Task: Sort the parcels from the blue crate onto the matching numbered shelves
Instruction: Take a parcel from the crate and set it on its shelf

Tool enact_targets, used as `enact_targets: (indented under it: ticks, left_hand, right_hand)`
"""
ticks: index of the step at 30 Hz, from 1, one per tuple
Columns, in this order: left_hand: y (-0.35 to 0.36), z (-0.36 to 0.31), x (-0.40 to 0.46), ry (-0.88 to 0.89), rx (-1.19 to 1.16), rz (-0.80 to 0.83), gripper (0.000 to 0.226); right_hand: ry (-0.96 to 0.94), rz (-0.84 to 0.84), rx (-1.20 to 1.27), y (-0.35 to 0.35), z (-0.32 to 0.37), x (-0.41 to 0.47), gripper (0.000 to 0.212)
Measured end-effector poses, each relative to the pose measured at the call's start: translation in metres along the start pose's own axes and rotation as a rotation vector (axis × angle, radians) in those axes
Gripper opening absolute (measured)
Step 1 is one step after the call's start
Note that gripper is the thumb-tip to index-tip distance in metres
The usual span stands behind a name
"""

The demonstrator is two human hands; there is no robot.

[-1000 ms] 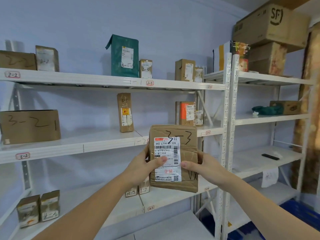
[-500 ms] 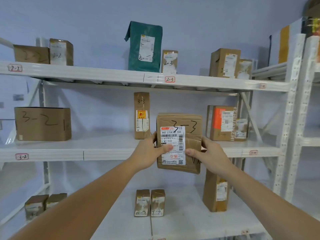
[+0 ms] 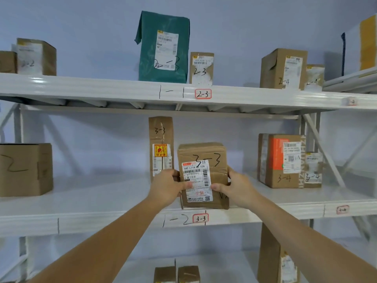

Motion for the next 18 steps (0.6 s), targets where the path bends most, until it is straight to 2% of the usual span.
enact_targets:
  ticks: [9,12,18]
  left_hand:
    - [-0.003,0.028,0.064,-0.074,0.149,-0.042,0.028]
    - [-0.002,0.027,0.075,-0.108,0.300,-0.101,0.023]
    - [-0.001,0.030,0.093,-0.234,0.524,-0.133,0.046]
  right_hand:
    - [-0.020,0.043,0.026,0.009,-0.042,0.073,0.066]
    - [-0.021,0.061,0.034,0.009,-0.054,0.094,0.067]
    - [-0.026,0.074,0.074,0.010,-0.069,0.126,0.066]
Point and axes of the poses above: each hand's wrist, its own x-axis towards the middle knuckle, its own y-axis out of the palm, z = x × y, the point moved 6 cm from there along x, towards the middle knuckle, and after that the axes turned 14 degrees about z, right-handed, at the moved point
